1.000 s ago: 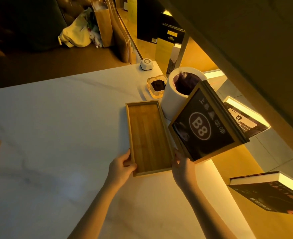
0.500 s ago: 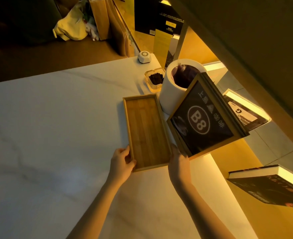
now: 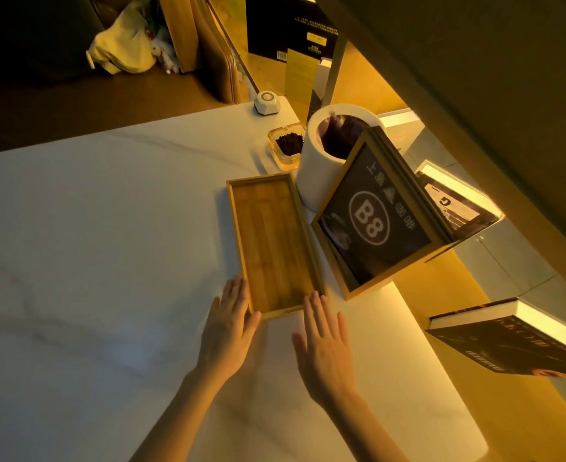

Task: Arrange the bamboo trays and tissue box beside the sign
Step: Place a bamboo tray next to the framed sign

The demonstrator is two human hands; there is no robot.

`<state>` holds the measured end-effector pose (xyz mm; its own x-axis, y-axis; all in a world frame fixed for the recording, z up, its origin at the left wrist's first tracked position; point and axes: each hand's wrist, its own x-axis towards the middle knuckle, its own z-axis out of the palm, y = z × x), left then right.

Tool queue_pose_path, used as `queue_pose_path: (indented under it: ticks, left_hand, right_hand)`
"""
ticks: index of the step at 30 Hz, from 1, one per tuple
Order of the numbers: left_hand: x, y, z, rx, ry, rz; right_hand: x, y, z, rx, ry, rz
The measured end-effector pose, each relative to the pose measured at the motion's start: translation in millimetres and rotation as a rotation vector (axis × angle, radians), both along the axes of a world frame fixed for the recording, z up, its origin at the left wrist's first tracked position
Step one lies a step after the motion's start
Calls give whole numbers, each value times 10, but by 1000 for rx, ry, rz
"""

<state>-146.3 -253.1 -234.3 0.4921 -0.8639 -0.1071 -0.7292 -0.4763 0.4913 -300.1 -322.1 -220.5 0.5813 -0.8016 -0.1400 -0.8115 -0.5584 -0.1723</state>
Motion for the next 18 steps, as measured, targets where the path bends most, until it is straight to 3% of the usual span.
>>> queue_pose_path:
  ticks: [11, 18]
  left_hand:
    - [-122, -44, 10, 62, 0, -12]
    - [-247, -84, 50, 75, 36, -20]
  right_hand:
    - [-105, -61, -31, 67, 49, -17]
    - [-180, -135, -34, 4, 65, -1]
